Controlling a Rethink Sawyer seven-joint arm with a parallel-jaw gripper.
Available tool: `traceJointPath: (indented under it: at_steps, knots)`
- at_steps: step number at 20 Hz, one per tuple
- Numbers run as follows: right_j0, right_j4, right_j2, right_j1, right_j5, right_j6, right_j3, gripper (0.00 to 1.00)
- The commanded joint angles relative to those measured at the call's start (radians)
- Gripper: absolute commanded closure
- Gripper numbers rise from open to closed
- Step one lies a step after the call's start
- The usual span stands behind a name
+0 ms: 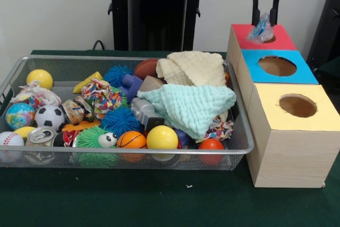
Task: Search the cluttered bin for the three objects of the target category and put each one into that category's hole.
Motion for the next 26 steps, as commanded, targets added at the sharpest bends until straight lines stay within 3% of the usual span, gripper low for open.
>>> traceJointPath:
  at_steps: [1,26]
  knots:
    - [0.012,0.067,-0.012,0.026,0.074,0.228,-0.098,1.0]
    - [0.066,0.105,-0.024,0.146,-0.074,0.244,-0.122,1.0]
